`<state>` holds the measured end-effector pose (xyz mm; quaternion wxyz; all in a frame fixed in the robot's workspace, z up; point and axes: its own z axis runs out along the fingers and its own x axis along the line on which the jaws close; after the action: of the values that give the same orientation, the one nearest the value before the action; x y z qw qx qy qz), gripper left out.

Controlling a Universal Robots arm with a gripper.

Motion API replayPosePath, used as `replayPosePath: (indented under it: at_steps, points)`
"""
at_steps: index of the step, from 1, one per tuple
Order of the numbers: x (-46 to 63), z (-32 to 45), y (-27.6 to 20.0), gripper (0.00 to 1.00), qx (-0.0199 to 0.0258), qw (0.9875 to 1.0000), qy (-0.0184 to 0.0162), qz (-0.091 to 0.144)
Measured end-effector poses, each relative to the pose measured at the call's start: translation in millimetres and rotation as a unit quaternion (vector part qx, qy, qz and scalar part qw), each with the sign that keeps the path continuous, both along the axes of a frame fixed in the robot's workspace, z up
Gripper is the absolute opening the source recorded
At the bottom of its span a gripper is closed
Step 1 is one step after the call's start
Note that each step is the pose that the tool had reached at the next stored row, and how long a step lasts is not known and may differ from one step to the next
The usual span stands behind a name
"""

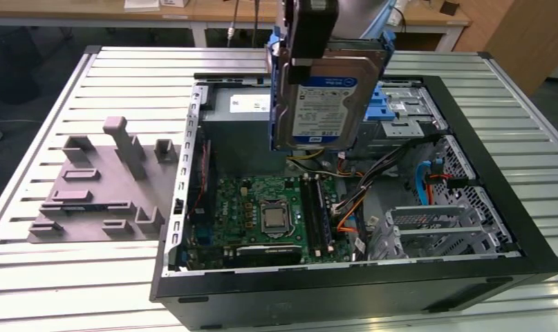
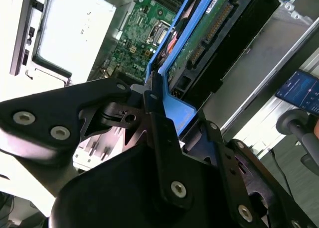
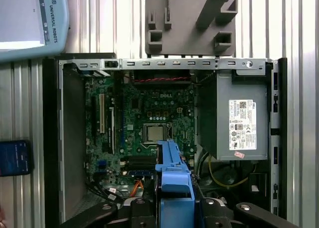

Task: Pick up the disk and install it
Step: 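Insert the disk into the insertion slot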

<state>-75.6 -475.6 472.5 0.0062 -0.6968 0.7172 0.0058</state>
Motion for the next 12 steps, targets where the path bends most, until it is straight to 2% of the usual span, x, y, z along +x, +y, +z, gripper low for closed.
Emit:
replayPosePath:
  at_steps: [3,5,12]
  points:
    - [2.8,-1.4,-1.8,0.36,-0.0002,1.0,0.0001,0.0]
    - [2.8,-2.6,-5.6,0.36,-0.0001,1.0,-0.0001,0.0]
    - [2.9,-5.0,-30.9,0.36,0.0001,1.0,-0.0005,0.0]
